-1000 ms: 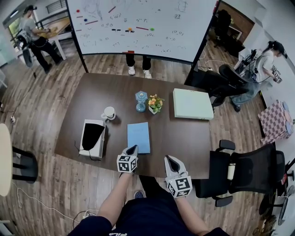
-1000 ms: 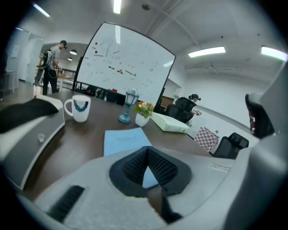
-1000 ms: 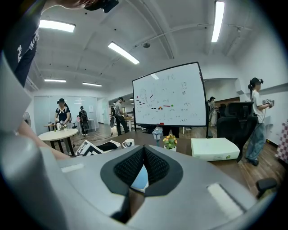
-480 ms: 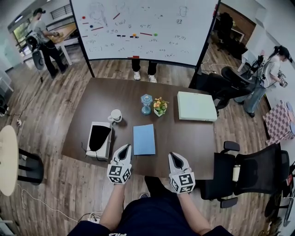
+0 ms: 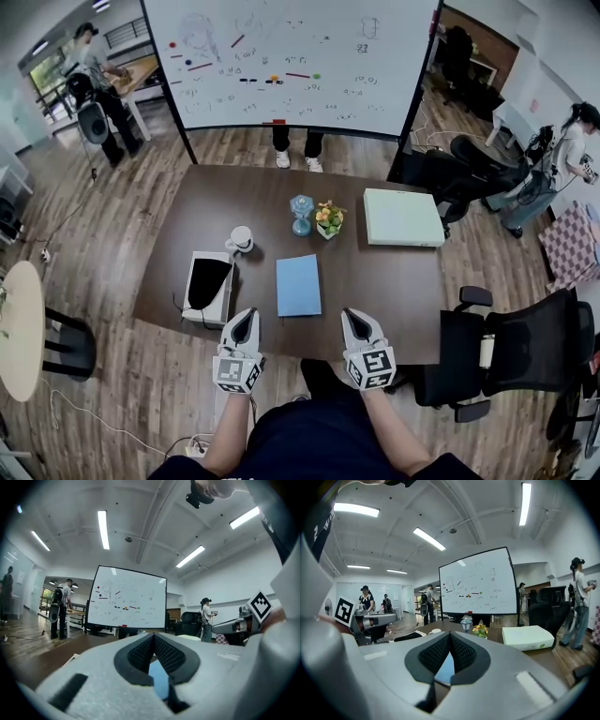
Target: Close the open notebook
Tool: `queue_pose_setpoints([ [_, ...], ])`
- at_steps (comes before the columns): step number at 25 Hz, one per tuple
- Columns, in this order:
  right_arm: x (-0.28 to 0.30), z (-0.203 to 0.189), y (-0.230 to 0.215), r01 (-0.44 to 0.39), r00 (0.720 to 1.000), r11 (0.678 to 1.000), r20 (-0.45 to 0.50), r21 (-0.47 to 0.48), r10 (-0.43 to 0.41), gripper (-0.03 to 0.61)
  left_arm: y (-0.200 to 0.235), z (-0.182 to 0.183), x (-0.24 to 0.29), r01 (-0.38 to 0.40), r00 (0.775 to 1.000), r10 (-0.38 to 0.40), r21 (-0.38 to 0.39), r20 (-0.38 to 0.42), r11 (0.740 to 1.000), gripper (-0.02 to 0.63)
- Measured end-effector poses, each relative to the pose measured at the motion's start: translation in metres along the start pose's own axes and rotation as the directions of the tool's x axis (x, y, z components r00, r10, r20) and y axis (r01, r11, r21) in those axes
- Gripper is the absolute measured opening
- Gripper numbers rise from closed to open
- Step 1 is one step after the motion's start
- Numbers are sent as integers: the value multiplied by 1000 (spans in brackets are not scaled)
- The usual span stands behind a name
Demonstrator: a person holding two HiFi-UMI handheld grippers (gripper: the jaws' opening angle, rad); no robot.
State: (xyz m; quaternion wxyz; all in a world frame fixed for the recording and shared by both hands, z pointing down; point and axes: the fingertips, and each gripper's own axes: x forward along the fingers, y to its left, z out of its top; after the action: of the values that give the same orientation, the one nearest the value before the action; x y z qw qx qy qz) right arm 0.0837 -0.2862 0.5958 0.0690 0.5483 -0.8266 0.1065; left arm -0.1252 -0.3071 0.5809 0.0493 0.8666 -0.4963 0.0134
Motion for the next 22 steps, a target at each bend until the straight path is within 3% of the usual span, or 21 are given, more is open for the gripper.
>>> queue_pose_setpoints([
  [5,5,0,-3,0,1000,1000,7,-9,0,0,15,9,-10,-57,998,57,-10,25,998,-5],
  [13,10,1,-12,16,1000,1000,-21,-23,-16,5,22,16,-18,-81,996,80,18,32,997,-5],
  [22,5,4,-1,-20,1000,999,-24,-43,19,5,19,20,-37,-101,994,99,33,39,994,-5],
])
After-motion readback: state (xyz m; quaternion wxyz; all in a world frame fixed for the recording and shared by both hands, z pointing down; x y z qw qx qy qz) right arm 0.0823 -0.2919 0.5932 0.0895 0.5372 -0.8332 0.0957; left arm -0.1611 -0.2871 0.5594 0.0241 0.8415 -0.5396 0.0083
